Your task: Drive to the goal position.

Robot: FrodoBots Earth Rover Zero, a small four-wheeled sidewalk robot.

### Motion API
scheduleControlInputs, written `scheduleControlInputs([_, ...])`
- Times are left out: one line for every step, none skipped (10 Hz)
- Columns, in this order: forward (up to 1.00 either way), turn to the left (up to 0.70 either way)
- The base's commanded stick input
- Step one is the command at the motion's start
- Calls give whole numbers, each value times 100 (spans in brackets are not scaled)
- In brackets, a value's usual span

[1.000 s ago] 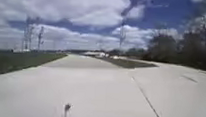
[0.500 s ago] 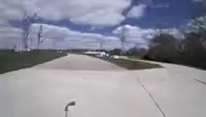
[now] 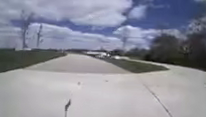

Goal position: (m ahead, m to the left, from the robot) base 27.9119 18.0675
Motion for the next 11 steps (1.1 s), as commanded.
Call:
scheduleControlInputs([100, 0])
scheduleControlInputs([100, 0])
scheduleControlInputs([100, 0])
scheduleControlInputs([100, 11])
scheduleControlInputs([100, 25])
scheduleControlInputs([100, 5])
scheduleControlInputs([100, 0])
scheduleControlInputs([100, 0])
scheduleControlInputs([100, 0])
scheduleControlInputs([100, 0])
scheduleControlInputs([100, 0])
